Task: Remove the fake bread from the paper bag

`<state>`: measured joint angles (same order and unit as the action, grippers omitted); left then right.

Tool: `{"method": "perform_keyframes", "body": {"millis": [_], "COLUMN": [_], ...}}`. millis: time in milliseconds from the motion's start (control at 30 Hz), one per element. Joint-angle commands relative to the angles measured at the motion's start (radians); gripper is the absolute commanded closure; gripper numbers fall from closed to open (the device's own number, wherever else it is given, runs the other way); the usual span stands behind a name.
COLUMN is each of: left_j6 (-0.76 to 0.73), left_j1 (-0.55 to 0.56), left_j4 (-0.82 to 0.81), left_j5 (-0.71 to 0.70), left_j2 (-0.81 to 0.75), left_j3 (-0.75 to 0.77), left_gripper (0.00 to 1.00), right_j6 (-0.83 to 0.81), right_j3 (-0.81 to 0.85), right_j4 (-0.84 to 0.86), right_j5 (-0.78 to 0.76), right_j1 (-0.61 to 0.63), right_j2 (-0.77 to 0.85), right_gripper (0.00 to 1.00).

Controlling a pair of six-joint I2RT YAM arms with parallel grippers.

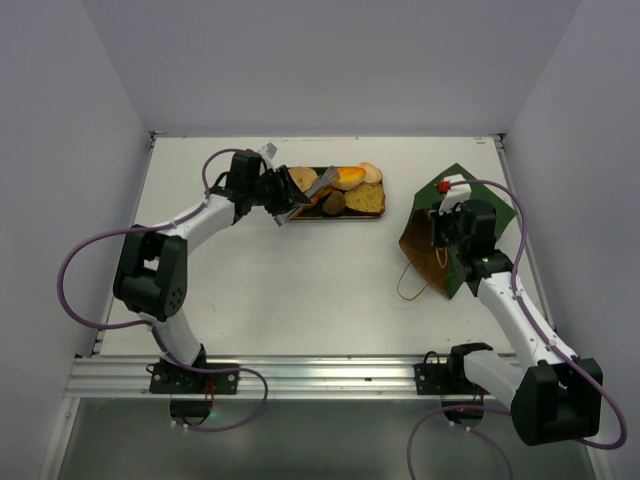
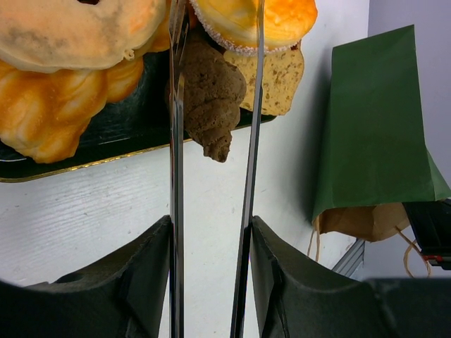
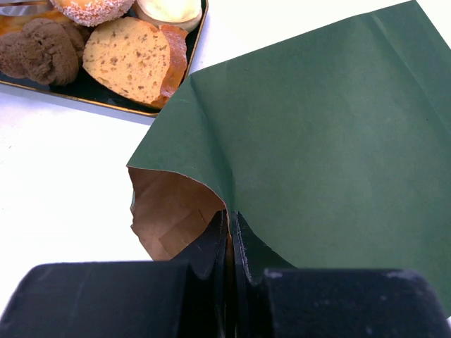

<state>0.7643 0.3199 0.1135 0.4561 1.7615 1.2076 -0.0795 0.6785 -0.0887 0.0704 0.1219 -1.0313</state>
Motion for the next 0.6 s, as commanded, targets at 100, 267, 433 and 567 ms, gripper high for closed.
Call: {"method": "perform_keyframes", "body": {"millis": [100, 267, 433, 567], "left_j6": [-0.010, -0.006, -0.008, -0.013], "left_j1": [-0.013, -0.015, -0.016, -0.019], "left_j4": [-0.025, -0.028, -0.018, -0.015], "left_j5": [0.016, 0.019, 0.019, 0.018], "left_j2": [-0.063, -0.071, -0.076, -0.082], "left_j3": [0.010, 0.012, 0.010, -0.003], "left_gripper": [0.50, 0.51, 0.50, 0.50], "right_j6": [-0.011, -0.011, -0.011, -0.011], "right_j3": [0.003, 0.003, 0.003, 0.003], "right_j4": [0.044, 0.043, 0.043, 0.043], "right_j5": [0.011, 0.012, 0.012, 0.014], "right_j1": [-0.005, -0.007, -0.005, -0.005], "right_j2": [0.023, 0.024, 0.025, 0.027], "right_gripper": [0.98, 0.98, 0.98, 0.98]}}
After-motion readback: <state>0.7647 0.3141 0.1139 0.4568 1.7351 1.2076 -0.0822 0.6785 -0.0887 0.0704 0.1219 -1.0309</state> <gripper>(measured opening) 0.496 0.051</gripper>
